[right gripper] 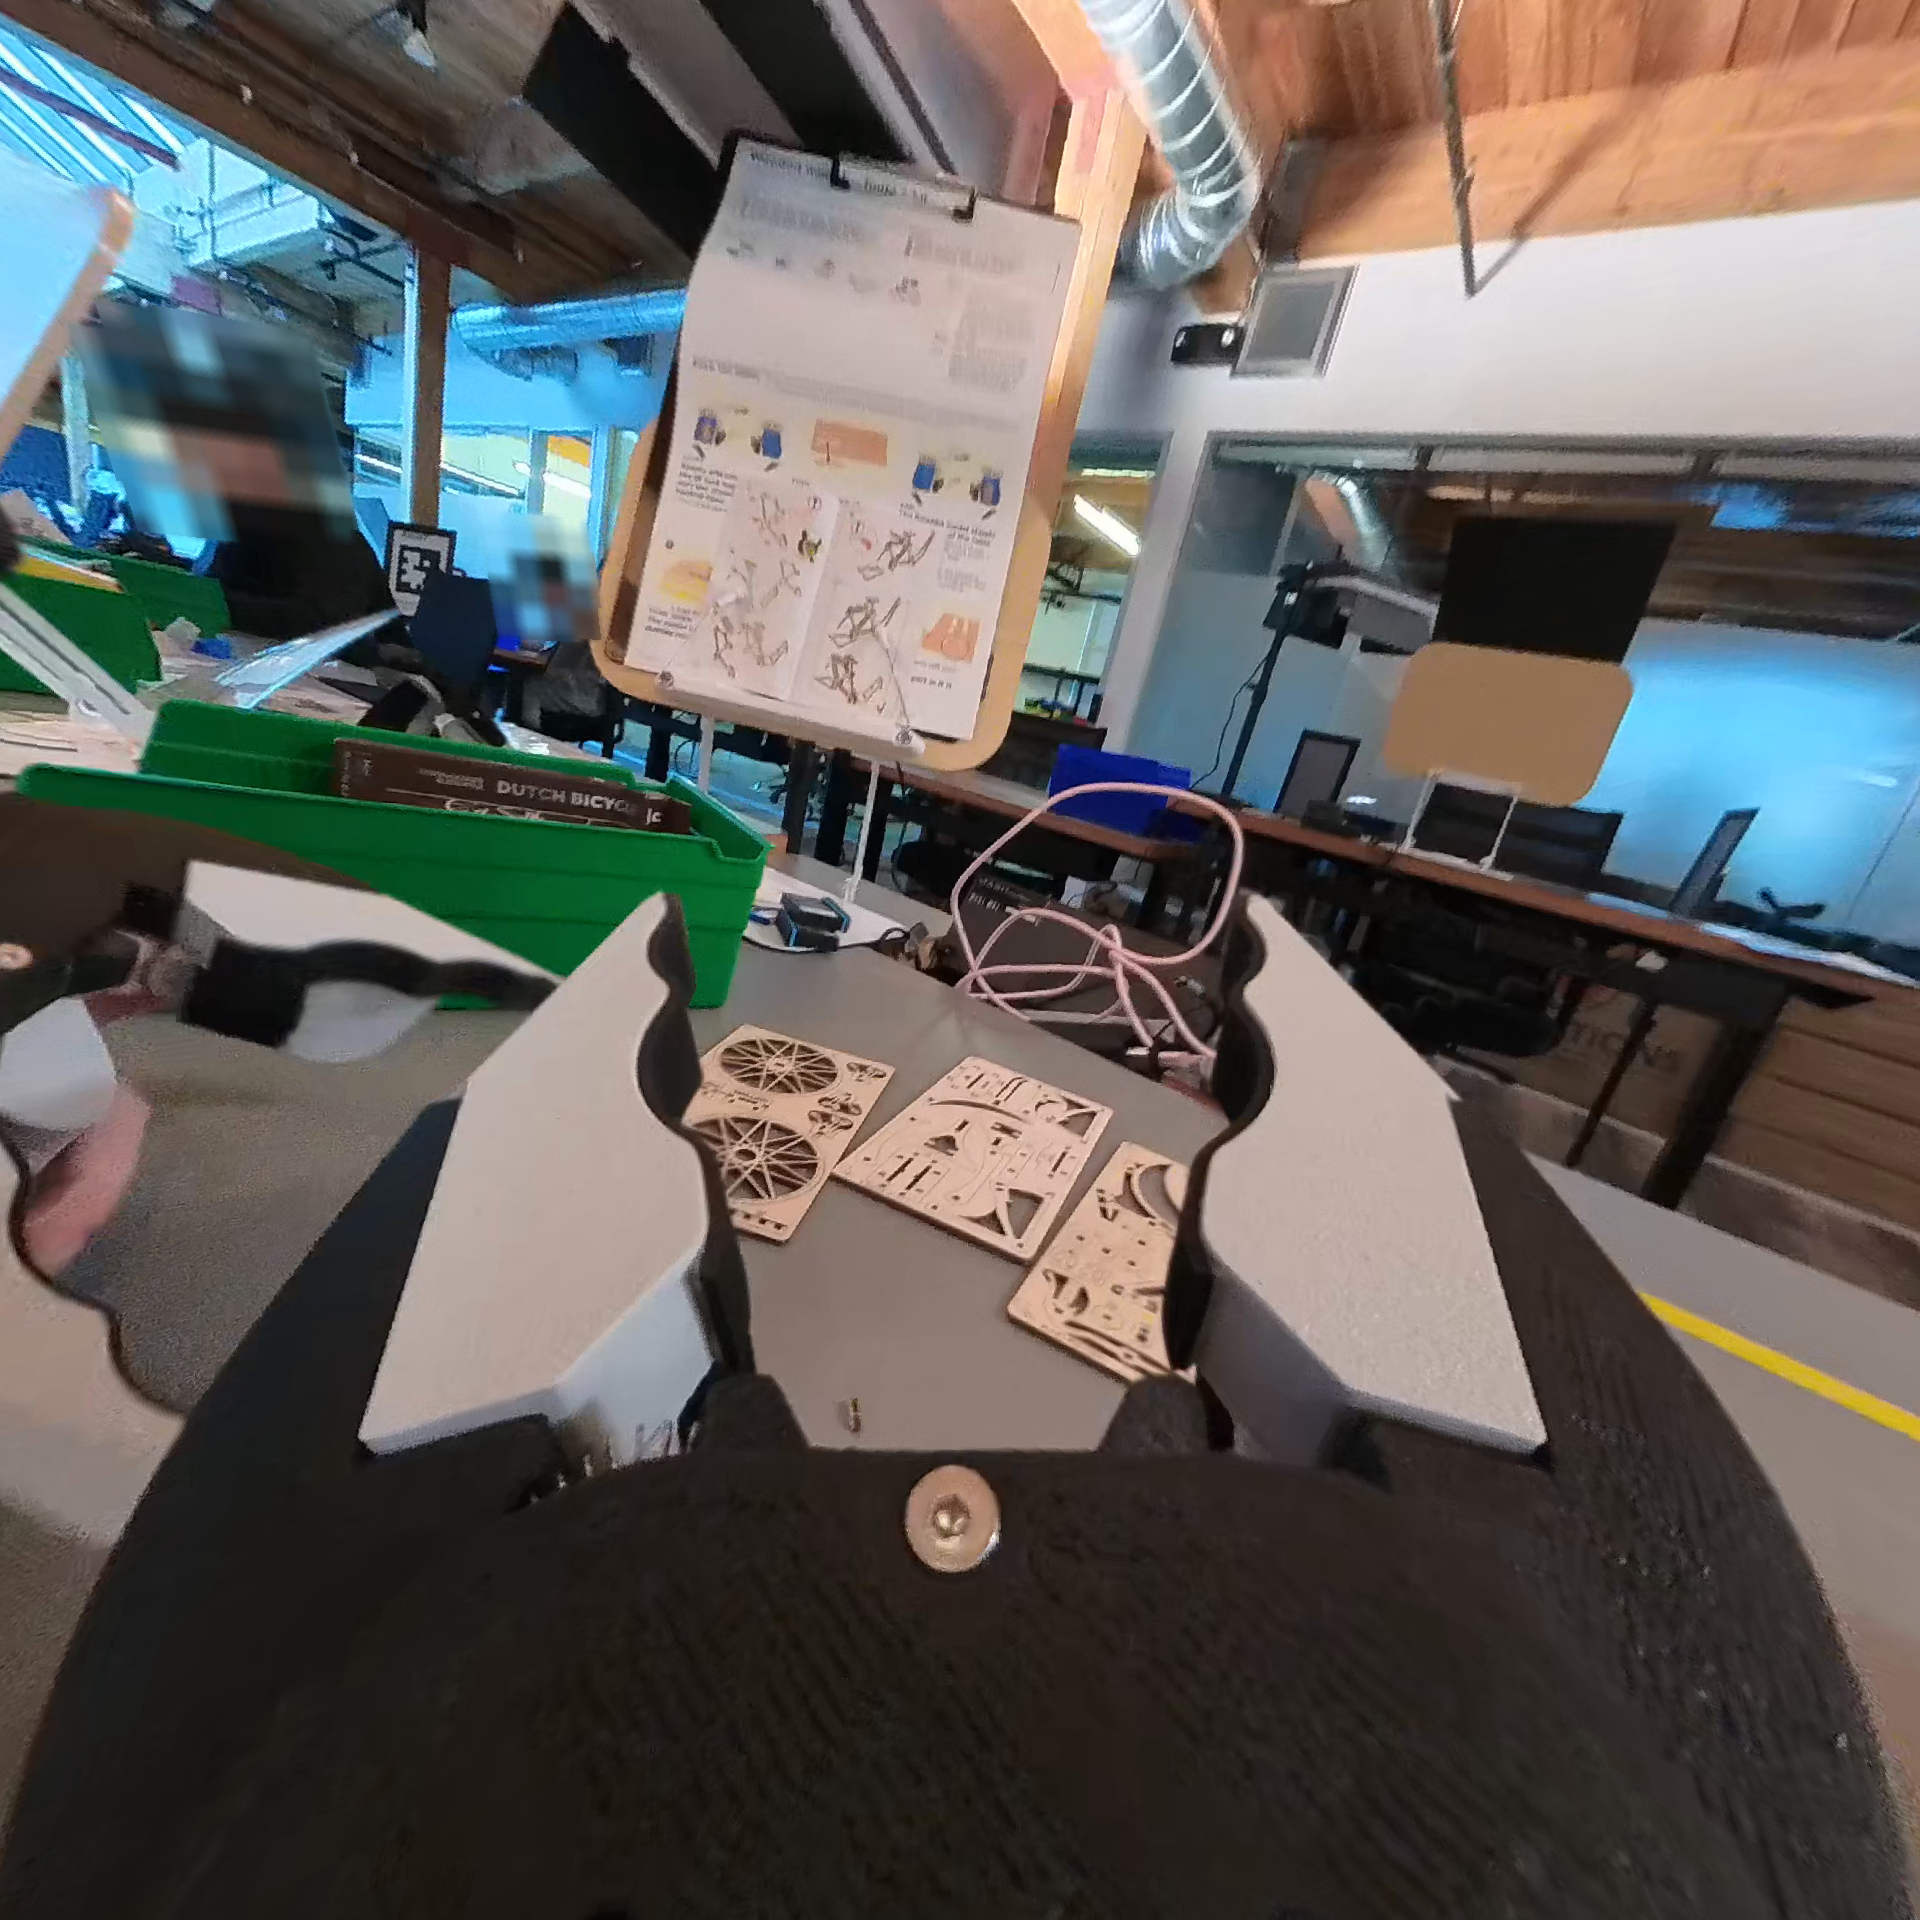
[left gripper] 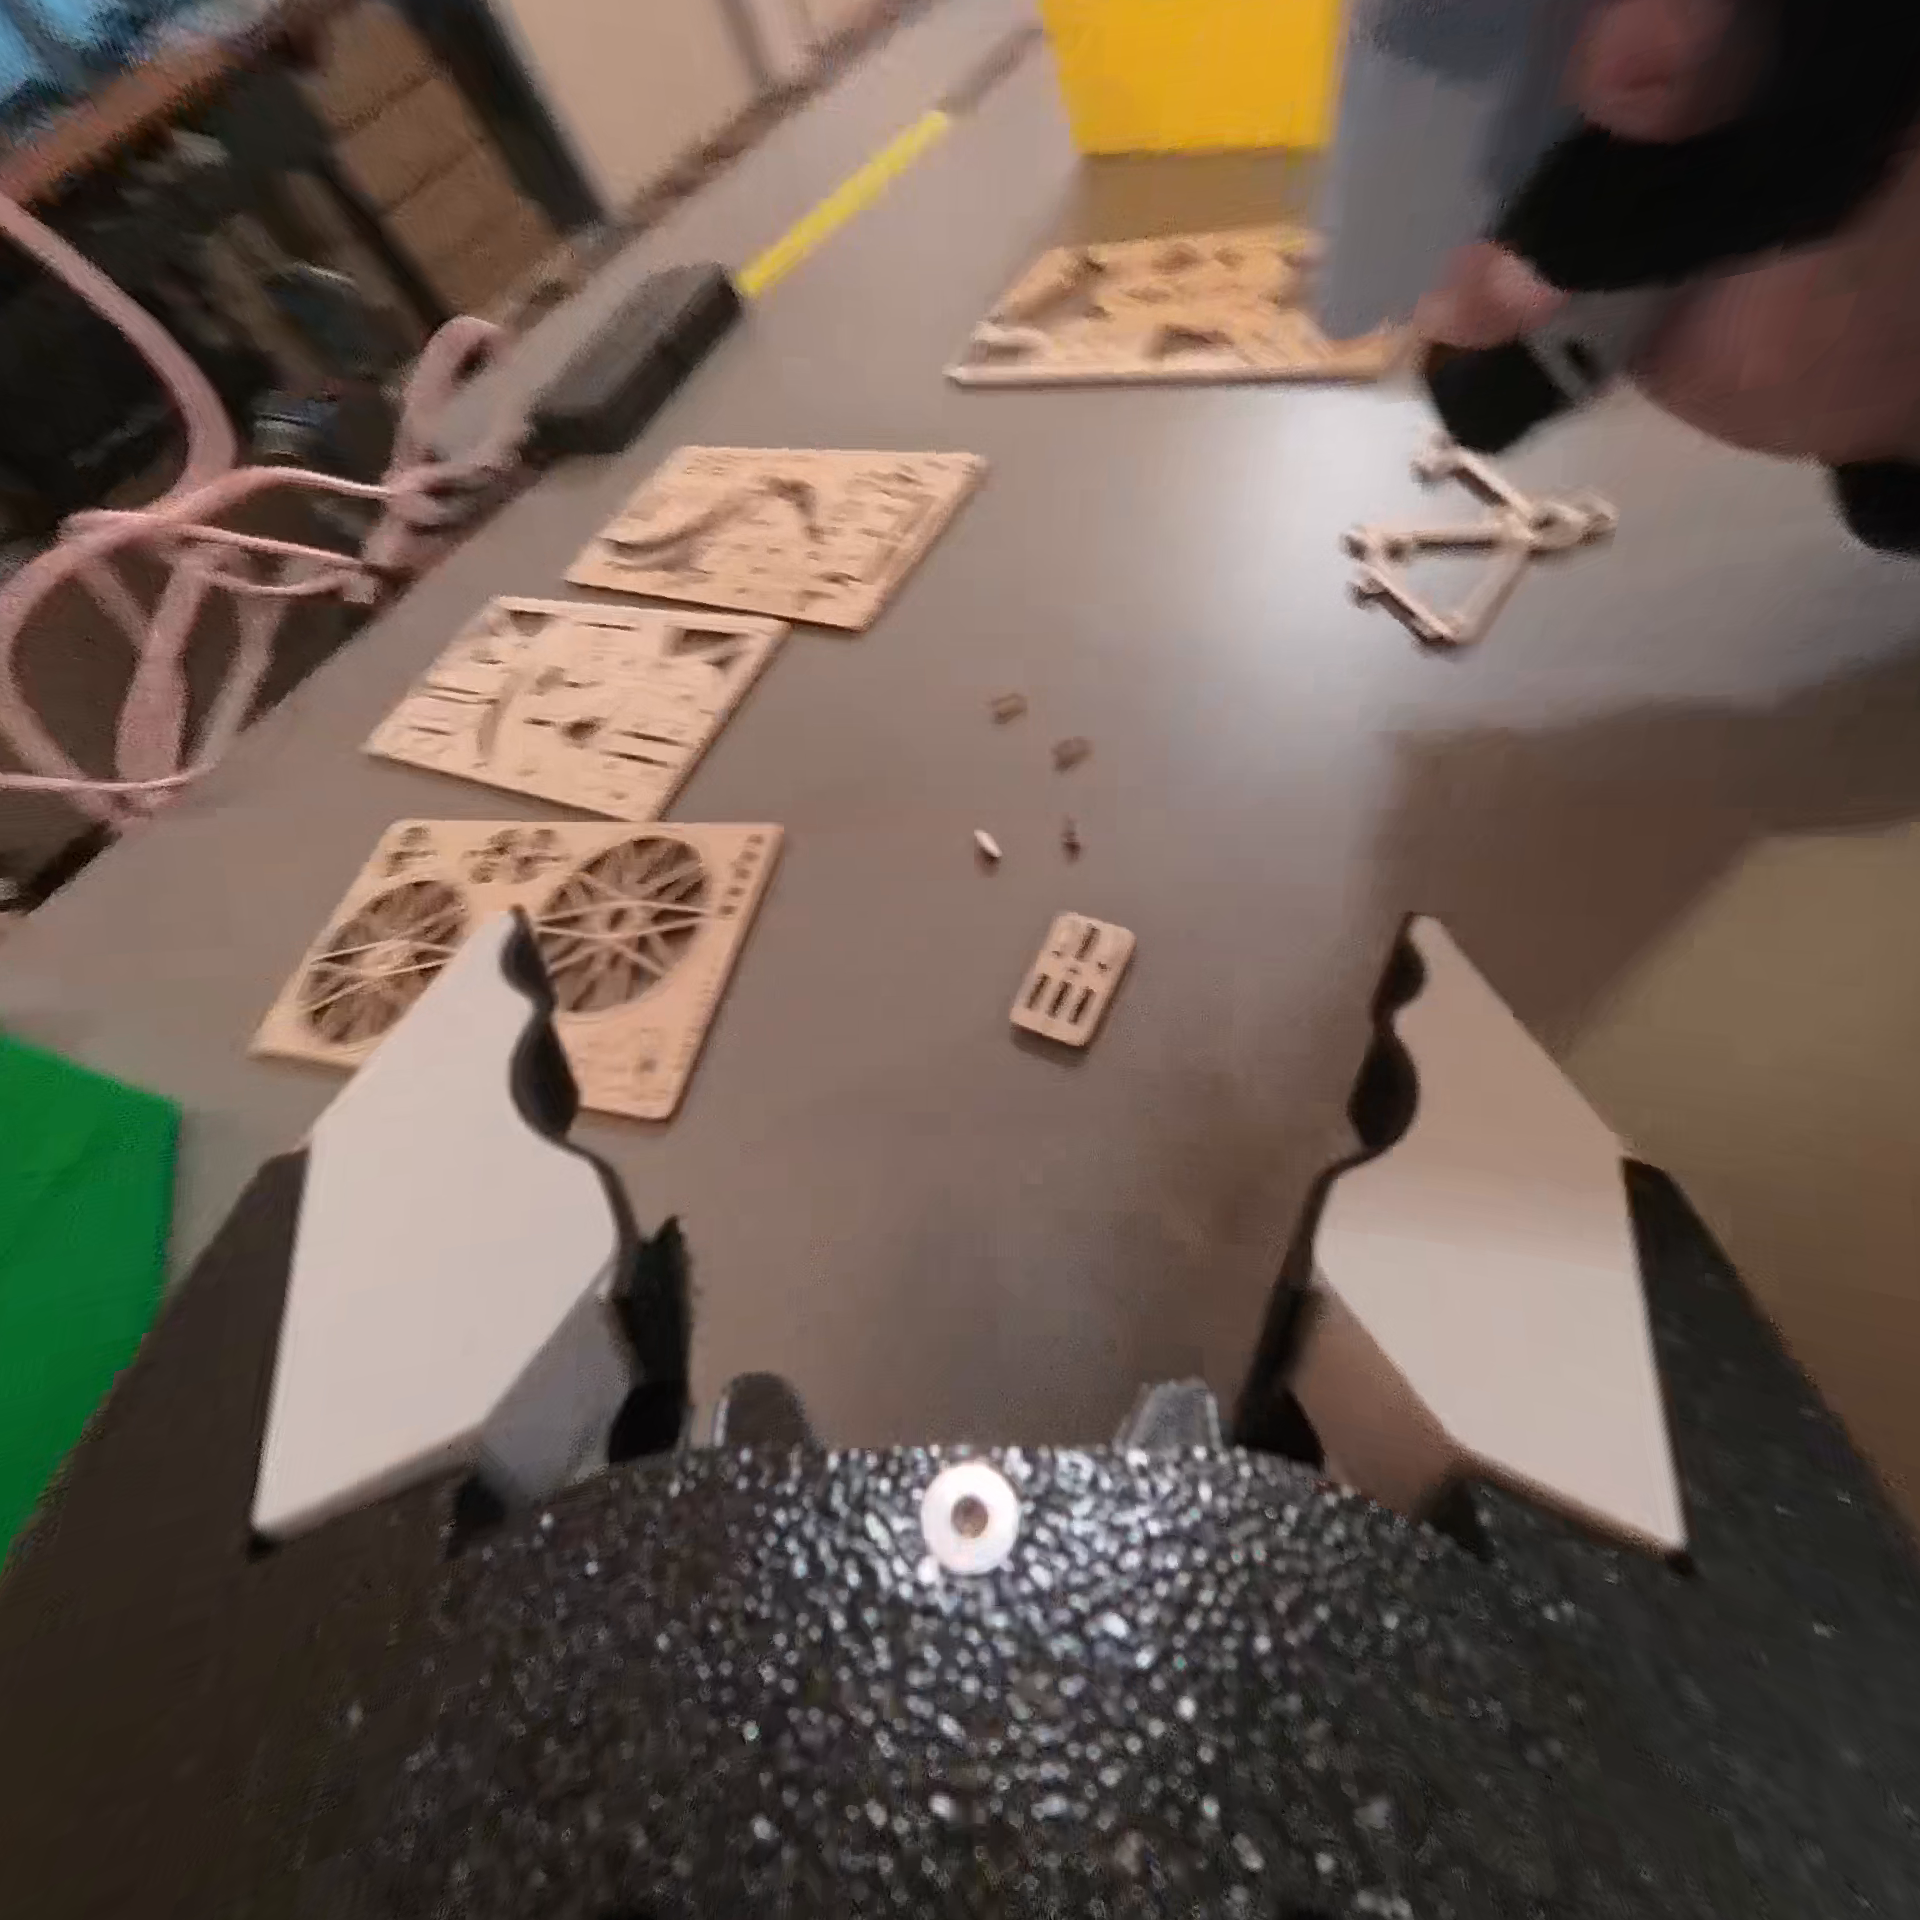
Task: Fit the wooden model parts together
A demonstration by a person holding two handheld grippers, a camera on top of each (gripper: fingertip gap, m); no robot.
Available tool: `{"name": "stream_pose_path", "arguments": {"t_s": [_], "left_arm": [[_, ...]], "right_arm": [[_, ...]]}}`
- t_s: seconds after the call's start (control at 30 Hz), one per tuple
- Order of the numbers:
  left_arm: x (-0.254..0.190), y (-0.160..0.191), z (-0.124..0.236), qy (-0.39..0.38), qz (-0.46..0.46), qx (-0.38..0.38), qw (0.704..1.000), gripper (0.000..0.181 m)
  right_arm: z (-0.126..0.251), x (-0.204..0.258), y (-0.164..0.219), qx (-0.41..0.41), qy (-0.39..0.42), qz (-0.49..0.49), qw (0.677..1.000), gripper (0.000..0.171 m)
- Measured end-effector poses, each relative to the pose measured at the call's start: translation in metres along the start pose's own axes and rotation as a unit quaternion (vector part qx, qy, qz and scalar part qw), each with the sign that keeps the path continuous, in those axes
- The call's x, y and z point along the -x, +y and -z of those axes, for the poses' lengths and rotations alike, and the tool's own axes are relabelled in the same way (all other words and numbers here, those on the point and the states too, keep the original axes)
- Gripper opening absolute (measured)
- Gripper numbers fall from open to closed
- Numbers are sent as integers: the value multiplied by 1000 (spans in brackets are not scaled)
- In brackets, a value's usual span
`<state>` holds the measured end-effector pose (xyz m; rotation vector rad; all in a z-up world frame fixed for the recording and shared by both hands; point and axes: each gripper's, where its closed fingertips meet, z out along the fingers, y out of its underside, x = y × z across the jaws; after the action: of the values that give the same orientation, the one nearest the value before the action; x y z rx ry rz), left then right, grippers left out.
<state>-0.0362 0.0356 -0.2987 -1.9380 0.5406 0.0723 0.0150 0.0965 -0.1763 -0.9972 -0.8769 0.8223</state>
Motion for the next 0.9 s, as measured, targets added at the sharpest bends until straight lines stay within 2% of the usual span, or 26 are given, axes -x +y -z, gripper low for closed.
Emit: {"name": "stream_pose_path", "arguments": {"t_s": [0.13,0.2,0.23,0.27,0.33,0.4,0.43,0.53,0.63,0.73,0.8,0.9], "left_arm": [[32,-16,18,-116,28,-117,986,153],[43,-25,34,-159,27,-170,972,149],[46,-30,42,-172,22,-193,966,136],[47,-34,51,-181,12,-211,960,114],[48,-34,63,-195,-21,-225,954,58],[50,-26,65,-218,-61,-194,955,10],[53,-22,64,-234,-76,-176,953,0],[54,-16,60,-263,-125,-139,946,0],[53,-18,60,-281,-164,-132,936,0],[53,-20,60,-292,-188,-133,928,0],[50,-20,56,-278,-199,-133,930,0],[39,-22,49,-252,-231,-136,930,0]], "right_arm": [[10,-3,15,21,6,39,999,101],[14,-10,25,44,29,76,996,89],[17,-16,27,51,54,99,992,76],[19,-22,27,55,77,123,988,64],[20,-25,31,71,94,166,979,40],[18,-21,37,91,83,194,973,22],[17,-18,39,96,76,205,971,16],[15,-11,42,97,61,241,964,0],[14,-13,41,87,70,272,956,0],[11,-6,46,85,30,238,967,0],[10,0,45,67,-4,200,977,0],[9,-6,46,61,6,212,975,0]]}}
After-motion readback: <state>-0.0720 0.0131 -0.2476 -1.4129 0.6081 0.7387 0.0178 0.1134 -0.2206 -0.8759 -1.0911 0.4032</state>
